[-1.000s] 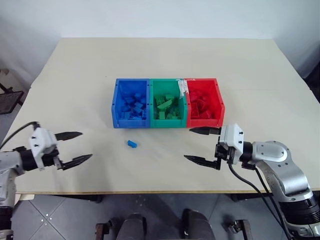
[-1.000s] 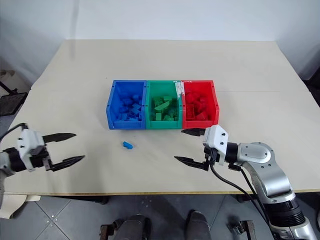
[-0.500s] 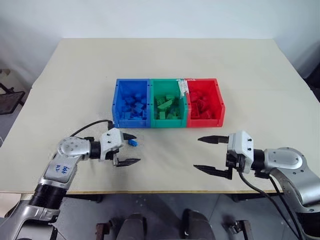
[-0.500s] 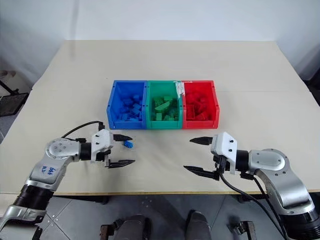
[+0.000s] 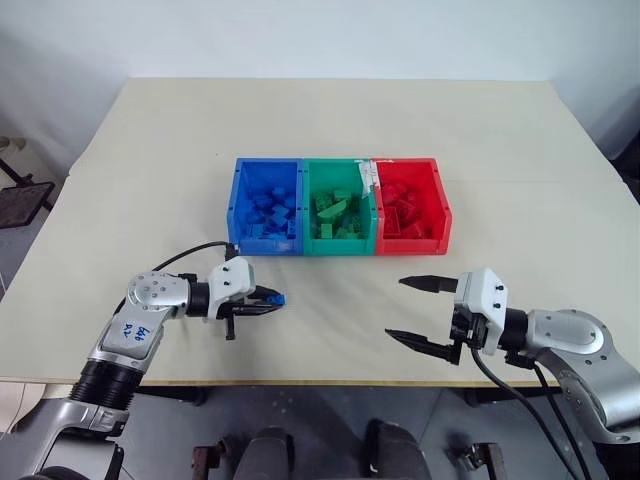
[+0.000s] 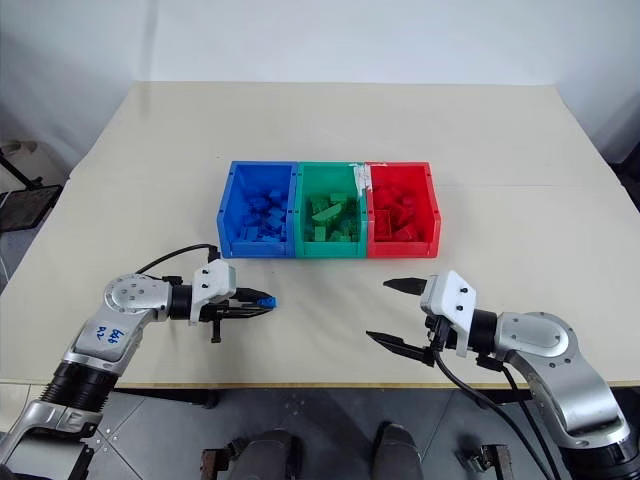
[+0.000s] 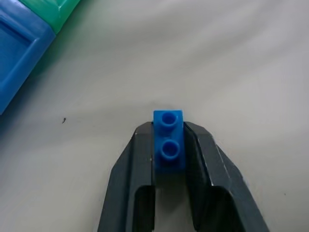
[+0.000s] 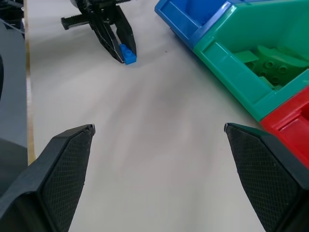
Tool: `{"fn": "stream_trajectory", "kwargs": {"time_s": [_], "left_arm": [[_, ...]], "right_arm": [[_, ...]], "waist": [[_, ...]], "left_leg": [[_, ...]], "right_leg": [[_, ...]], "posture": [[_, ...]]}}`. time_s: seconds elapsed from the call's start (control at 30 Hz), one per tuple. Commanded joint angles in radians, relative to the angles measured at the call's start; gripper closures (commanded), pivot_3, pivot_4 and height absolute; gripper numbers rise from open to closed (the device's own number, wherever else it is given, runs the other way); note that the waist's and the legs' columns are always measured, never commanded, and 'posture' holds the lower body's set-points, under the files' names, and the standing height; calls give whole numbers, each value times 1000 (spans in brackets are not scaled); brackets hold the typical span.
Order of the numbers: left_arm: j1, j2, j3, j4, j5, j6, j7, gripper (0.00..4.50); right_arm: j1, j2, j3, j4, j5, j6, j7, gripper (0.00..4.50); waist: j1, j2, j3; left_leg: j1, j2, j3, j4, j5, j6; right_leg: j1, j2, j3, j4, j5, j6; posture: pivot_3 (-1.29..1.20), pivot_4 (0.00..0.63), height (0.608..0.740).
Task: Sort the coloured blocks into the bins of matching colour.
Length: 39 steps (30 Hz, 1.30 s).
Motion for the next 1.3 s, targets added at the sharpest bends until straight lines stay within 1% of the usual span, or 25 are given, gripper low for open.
{"fn": "stream_trajectory", "kwargs": {"time_s": [0.03,0.17,0.23,0.3,0.33,0.4,0.47,0.6,0.67,0.7,0.73,0.8,0.83,0.9,1.0,1.07,1.13,1.2,1.23,1.3], "left_arm": [[30,21,7,18,23,-33,1,4033],[23,-35,122,-36,-115,10,51,4033],[-37,-97,216,-77,-198,93,171,4033],[-90,-129,266,-101,-229,160,254,4033],[-125,-132,271,-97,-212,180,294,4033],[-211,-138,259,-44,-131,206,405,4033],[-270,-159,246,17,-117,221,436,4033],[-351,-208,194,127,-87,216,436,4033],[-378,-220,185,158,-84,210,429,3300],[-384,-219,181,163,-88,217,414,3105],[-386,-216,180,165,-93,216,402,2755],[-379,-194,181,166,-95,221,377,2155],[-374,-182,186,167,-92,218,373,1930],[-350,-151,215,152,-123,229,334,1205],[-307,-95,252,132,-145,208,284,316],[-241,-38,275,94,-166,147,193,316],[-145,42,328,62,-184,64,95,316],[-32,127,388,32,-222,67,2,316],[27,157,414,9,-231,68,-20,316],[105,185,442,-38,-237,63,-24,316]], "right_arm": [[29,9,-57,-56,32,-16,-15,0],[77,40,-131,-107,77,-2,-70,0],[93,68,-170,-133,109,7,-114,0],[99,90,-193,-148,125,13,-150,0],[96,99,-195,-150,128,17,-166,0],[78,124,-194,-146,139,26,-205,0],[61,133,-169,-138,123,24,-217,0],[43,145,-136,-129,103,16,-225,0],[39,152,-127,-124,95,5,-228,0],[38,155,-124,-122,91,0,-229,0],[36,158,-121,-120,88,-5,-231,0],[33,160,-117,-115,80,-13,-229,0],[33,161,-115,-114,77,-15,-228,0],[34,159,-113,-112,70,-19,-223,0],[35,152,-110,-111,70,-16,-214,0],[34,140,-106,-104,63,-21,-194,0],[23,115,-97,-85,52,-32,-151,0],[4,86,-88,-43,42,-58,-91,0],[-9,77,-86,-15,48,-69,-60,0],[-30,66,-85,31,58,-83,-19,0]], "waist": [[0,0,0],[0,0,0],[1,-1,0],[6,-2,1],[5,-2,0],[4,-3,0],[1,-2,0],[0,-3,0],[-1,-3,0],[-2,-3,0],[-2,-3,0],[-3,-3,0],[-4,-3,0],[-5,-3,0],[-9,-3,0],[-12,-3,0],[-16,-3,0],[-25,-3,0],[-29,-3,0],[-28,-3,0]], "left_leg": [[0,0,0,0,0,0],[0,0,0,-1,0,0],[-2,0,0,0,0,0],[-3,0,-2,1,0,0],[-3,0,-2,2,0,0],[-3,0,-2,2,0,0],[-3,0,-1,1,0,0],[-2,0,-1,-1,0,0],[-3,-1,-1,-1,0,0],[-3,-1,-1,-1,0,0],[-3,0,-1,-1,0,0],[-3,0,-1,-1,0,0],[-3,0,-1,-1,0,0],[-3,0,-1,-1,0,0],[-3,0,-1,-1,0,0],[-3,0,-1,-1,0,0],[-3,0,-1,-1,0,0],[-3,0,-1,-2,0,0],[-3,0,-1,-2,0,0],[-2,0,0,-3,0,0]], "right_leg": [[0,0,0,0,0,0],[-1,0,0,0,0,0],[-2,0,0,0,0,0],[-1,0,0,0,0,0],[-1,0,-1,0,0,0],[-1,0,0,0,0,0],[-1,0,0,0,0,0],[-1,0,0,0,0,0],[-2,0,-1,0,0,0],[-2,0,-1,0,0,0],[-3,0,-1,0,0,0],[-3,0,-1,0,0,0],[-3,0,-1,0,0,0],[-3,0,-1,0,0,0],[-3,0,0,0,0,0],[-3,0,-1,0,0,0],[-3,0,0,0,0,0],[-3,0,0,0,0,0],[-4,0,0,0,0,0],[-4,0,0,0,0,0]], "posture": [[0,150,740],[0,150,740],[0,150,740],[0,150,740],[0,150,740],[0,150,740],[0,150,740],[0,150,740],[0,150,740],[0,150,740],[0,150,740],[0,150,740],[0,150,740],[0,150,740],[0,150,740],[0,150,740],[0,150,740],[0,150,740],[0,150,740],[0,150,740]]}}
